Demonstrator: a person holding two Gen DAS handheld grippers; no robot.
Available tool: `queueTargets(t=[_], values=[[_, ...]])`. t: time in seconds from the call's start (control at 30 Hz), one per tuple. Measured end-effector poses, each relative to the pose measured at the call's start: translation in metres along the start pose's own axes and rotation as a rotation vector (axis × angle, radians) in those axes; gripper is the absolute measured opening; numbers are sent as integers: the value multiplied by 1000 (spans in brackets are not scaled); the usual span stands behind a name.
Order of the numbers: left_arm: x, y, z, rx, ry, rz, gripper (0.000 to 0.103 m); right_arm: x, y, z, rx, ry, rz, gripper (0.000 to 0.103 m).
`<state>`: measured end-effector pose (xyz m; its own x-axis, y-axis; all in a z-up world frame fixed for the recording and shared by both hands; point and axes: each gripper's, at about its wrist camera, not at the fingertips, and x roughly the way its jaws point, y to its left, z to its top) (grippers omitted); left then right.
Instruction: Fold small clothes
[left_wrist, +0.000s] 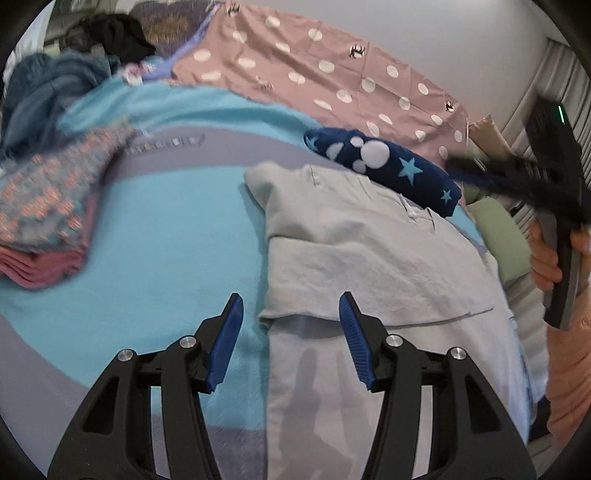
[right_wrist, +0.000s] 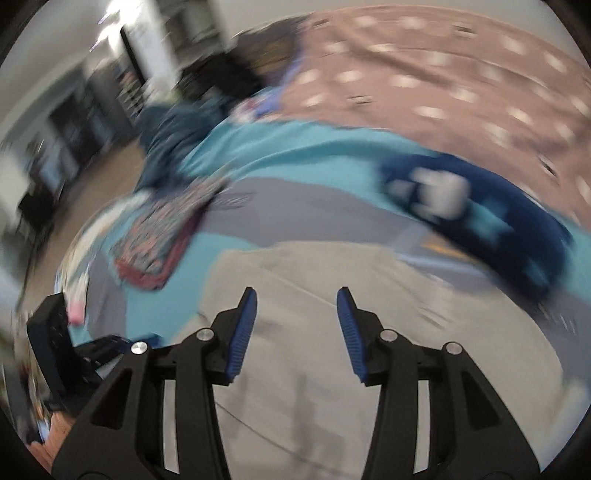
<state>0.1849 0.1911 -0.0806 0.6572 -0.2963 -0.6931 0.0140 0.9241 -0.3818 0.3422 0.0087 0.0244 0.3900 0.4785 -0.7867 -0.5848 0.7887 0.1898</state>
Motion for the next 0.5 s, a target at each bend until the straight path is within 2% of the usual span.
queueTargets(t=[0.13,0.3,0.43,0.5], values=[[9,3,-1,-2,19,-35,49,68,60,36,-118,118,1,46],[10,13,0,-14,10,-53,44,147,104,54,-275,274,-95,48],[11,22,2,-44,8,-65,43,174,114,50,-349,356,-146,48],[14,21,3,-41,9,-71,40,183,123,47,-421,394,-208,47]])
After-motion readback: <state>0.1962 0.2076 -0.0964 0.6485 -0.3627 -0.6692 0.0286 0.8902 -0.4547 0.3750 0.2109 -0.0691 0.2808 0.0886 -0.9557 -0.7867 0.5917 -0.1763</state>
